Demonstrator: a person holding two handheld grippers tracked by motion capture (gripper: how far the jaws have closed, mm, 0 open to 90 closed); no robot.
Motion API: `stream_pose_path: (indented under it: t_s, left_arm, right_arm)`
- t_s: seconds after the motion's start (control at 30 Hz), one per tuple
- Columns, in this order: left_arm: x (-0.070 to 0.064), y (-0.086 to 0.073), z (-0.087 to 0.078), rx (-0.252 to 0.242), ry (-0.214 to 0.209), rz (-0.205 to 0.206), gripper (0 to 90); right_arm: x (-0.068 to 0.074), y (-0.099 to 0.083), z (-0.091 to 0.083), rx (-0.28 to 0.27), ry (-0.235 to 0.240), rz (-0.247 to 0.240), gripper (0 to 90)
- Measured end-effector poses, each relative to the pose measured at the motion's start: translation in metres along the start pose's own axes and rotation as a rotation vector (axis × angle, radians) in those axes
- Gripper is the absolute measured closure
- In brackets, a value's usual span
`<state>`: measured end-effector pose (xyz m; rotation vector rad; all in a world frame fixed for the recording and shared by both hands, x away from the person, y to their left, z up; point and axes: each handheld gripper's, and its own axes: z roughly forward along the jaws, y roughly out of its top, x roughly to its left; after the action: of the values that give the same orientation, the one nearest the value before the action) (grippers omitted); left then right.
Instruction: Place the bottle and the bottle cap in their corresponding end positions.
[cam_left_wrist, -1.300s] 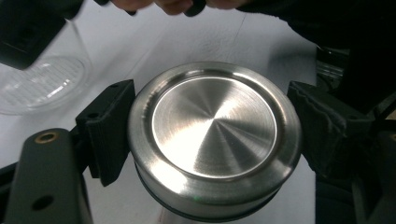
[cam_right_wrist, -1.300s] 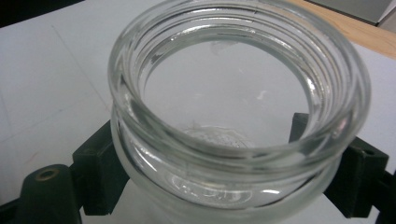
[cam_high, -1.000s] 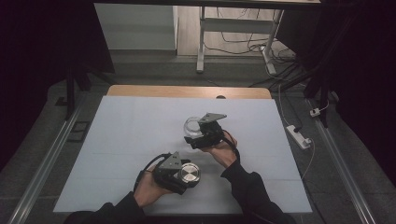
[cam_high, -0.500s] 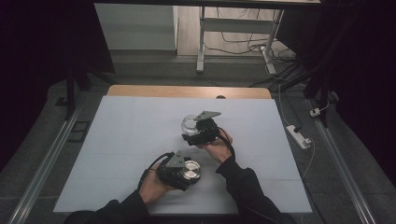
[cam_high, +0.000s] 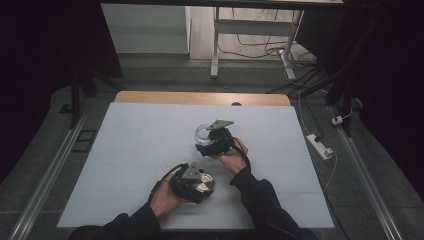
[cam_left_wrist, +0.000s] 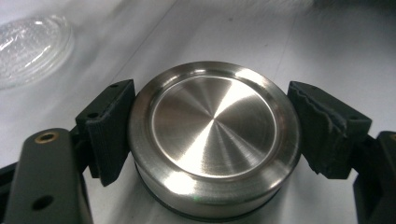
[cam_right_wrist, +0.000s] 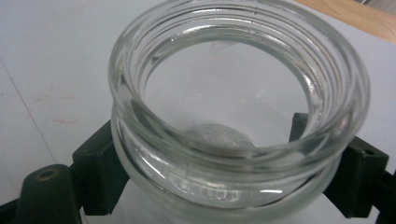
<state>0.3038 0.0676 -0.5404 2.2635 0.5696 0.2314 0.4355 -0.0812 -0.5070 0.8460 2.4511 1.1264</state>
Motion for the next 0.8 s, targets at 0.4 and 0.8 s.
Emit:
stream_pose_path:
  t_s: [0.4, 0.8]
  left_arm:
    - [0.0027, 0.0014, 0.0042, 0.058, -0.014, -0.015, 19.5]
    - [0.0055, 0.0019, 0.0036, 0.045, -0.043, -0.06, 15.2]
  right_arm:
    - [0.0007, -0.0004, 0.0005, 0.014, -0.001, -0.012, 15.1]
    - [0.0003, -0.0013, 0.0012, 0.005, 0.018, 0.009, 10.4]
